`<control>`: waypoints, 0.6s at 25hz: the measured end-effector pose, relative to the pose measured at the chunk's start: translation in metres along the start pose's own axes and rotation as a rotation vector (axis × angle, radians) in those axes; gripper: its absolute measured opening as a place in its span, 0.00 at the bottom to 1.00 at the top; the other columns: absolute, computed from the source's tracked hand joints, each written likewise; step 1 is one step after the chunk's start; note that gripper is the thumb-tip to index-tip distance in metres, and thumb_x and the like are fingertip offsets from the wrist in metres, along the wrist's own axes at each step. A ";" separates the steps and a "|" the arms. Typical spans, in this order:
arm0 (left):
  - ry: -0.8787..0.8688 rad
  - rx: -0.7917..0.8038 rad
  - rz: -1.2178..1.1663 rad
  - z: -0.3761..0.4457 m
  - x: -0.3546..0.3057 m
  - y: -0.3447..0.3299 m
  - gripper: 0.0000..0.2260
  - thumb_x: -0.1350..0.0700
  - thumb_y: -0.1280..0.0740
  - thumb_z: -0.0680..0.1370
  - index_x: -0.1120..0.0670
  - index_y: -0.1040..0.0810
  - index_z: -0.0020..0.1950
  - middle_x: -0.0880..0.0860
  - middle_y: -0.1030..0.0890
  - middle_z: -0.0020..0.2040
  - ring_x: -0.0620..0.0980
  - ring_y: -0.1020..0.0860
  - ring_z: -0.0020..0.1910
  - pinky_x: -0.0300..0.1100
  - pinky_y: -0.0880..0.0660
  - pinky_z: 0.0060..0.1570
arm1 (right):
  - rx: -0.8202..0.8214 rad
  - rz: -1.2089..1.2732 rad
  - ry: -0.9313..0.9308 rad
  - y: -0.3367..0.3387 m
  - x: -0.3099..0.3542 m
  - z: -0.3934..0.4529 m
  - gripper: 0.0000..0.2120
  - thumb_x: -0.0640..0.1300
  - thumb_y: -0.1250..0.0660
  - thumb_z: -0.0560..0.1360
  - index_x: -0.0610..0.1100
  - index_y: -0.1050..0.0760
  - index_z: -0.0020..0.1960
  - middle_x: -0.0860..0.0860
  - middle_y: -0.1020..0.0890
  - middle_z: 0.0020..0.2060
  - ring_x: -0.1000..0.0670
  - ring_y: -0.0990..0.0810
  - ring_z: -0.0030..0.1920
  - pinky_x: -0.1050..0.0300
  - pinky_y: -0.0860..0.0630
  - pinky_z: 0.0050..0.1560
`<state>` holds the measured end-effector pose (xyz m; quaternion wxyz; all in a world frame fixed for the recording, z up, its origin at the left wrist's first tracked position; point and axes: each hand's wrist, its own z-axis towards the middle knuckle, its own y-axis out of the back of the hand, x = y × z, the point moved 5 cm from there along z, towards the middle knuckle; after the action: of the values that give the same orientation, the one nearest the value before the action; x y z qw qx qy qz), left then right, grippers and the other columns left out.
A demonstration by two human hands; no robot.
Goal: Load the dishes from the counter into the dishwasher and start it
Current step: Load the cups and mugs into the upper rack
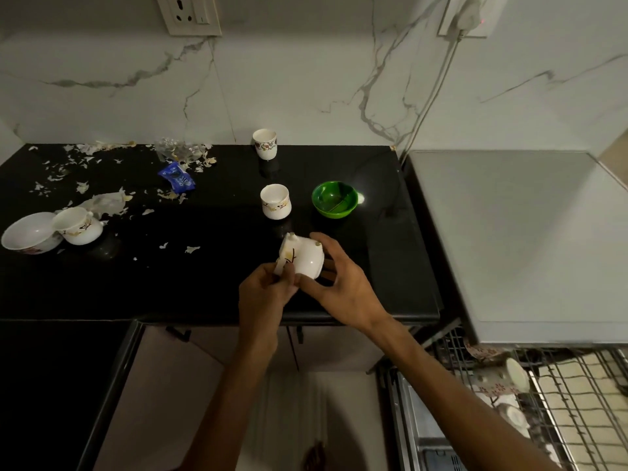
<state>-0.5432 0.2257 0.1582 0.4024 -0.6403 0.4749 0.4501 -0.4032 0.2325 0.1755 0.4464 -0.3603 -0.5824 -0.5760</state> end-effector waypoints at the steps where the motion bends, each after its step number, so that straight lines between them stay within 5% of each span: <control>1: 0.038 0.038 -0.068 -0.012 0.000 -0.006 0.03 0.57 0.33 0.79 0.56 0.20 0.48 0.53 0.16 0.48 0.47 0.16 0.49 0.36 0.21 0.44 | -0.015 0.013 -0.001 0.006 0.000 -0.010 0.34 0.49 0.26 0.72 0.52 0.38 0.74 0.56 0.26 0.66 0.55 0.24 0.63 0.59 0.22 0.59; 6: 0.205 0.160 -0.219 -0.062 0.007 -0.044 0.06 0.52 0.36 0.80 0.52 0.21 0.48 0.50 0.15 0.44 0.45 0.16 0.47 0.36 0.20 0.43 | -0.119 0.064 -0.032 0.041 -0.008 -0.063 0.35 0.47 0.24 0.71 0.54 0.38 0.73 0.59 0.26 0.64 0.55 0.23 0.62 0.55 0.21 0.58; 9: 0.294 0.244 -0.272 -0.085 0.019 -0.065 0.07 0.48 0.36 0.77 0.48 0.23 0.53 0.54 0.16 0.52 0.49 0.17 0.54 0.42 0.21 0.52 | -0.191 0.124 -0.075 0.060 -0.016 -0.094 0.36 0.45 0.23 0.70 0.55 0.36 0.72 0.60 0.25 0.61 0.55 0.22 0.60 0.57 0.20 0.55; 12: 0.388 0.323 -0.299 -0.107 0.036 -0.082 0.16 0.46 0.35 0.75 0.50 0.24 0.60 0.58 0.17 0.58 0.52 0.19 0.59 0.47 0.24 0.60 | -0.249 0.113 -0.116 0.075 -0.028 -0.123 0.36 0.48 0.22 0.69 0.59 0.36 0.71 0.59 0.25 0.61 0.53 0.22 0.60 0.56 0.21 0.56; 15: 0.471 0.375 -0.302 -0.129 0.054 -0.098 0.21 0.46 0.36 0.77 0.55 0.26 0.66 0.58 0.17 0.56 0.52 0.18 0.56 0.44 0.21 0.55 | -0.317 0.116 -0.181 0.090 -0.041 -0.153 0.35 0.49 0.22 0.67 0.61 0.34 0.69 0.58 0.23 0.59 0.52 0.21 0.58 0.50 0.19 0.53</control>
<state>-0.4151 0.1127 0.1505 0.4546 -0.7046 0.5292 0.1297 -0.2892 0.0919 0.1589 0.3623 -0.5092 -0.5005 -0.5991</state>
